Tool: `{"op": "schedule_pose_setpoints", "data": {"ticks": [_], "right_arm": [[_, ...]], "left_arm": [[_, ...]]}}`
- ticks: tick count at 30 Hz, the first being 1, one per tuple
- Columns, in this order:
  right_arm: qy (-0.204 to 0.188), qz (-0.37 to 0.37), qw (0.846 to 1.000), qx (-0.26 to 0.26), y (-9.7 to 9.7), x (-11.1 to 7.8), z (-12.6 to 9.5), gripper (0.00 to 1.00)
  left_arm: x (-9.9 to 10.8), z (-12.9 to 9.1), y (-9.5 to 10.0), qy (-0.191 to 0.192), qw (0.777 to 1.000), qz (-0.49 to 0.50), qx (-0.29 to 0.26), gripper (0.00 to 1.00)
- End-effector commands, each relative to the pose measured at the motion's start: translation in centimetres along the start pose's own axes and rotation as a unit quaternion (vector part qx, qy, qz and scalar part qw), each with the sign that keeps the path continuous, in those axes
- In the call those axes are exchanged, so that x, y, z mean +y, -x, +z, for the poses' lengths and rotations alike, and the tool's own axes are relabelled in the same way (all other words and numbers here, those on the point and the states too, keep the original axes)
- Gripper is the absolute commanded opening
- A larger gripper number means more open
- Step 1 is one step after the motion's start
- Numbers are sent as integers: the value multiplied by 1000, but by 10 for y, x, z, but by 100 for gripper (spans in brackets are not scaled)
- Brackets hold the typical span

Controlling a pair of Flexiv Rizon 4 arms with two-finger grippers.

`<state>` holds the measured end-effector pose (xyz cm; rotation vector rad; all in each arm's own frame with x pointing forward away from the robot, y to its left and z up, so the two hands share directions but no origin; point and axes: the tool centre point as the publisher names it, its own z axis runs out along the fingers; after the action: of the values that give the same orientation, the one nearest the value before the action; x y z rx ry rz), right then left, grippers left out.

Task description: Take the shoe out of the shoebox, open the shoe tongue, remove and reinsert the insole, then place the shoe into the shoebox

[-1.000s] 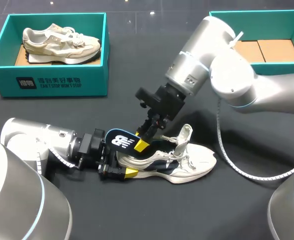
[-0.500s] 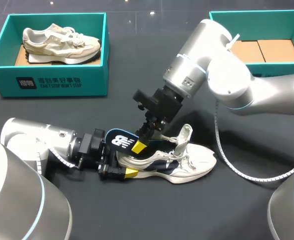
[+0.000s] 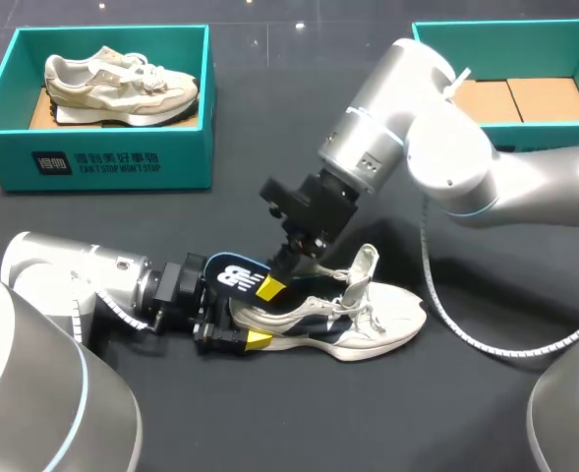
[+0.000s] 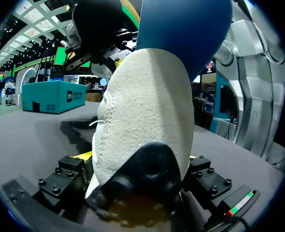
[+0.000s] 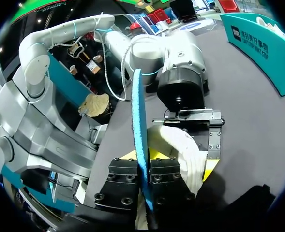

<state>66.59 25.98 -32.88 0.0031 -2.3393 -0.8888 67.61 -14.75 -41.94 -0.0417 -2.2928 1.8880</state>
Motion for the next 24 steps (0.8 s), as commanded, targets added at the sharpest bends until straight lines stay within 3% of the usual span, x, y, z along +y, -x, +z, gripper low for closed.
{"op": "schedule_pose_setpoints", "data": {"ticks": [1,14,24], "right_arm": [[-11,-5,1000,-2,-3,11,-4,0],[4,-34,999,-23,-10,56,-21,0],[4,-34,999,-23,-10,56,-21,0]], "left_arm": [[2,1,2,0,1000,0,-1,0],[2,1,2,0,1000,0,-1,0],[2,1,2,0,1000,0,-1,0]]}}
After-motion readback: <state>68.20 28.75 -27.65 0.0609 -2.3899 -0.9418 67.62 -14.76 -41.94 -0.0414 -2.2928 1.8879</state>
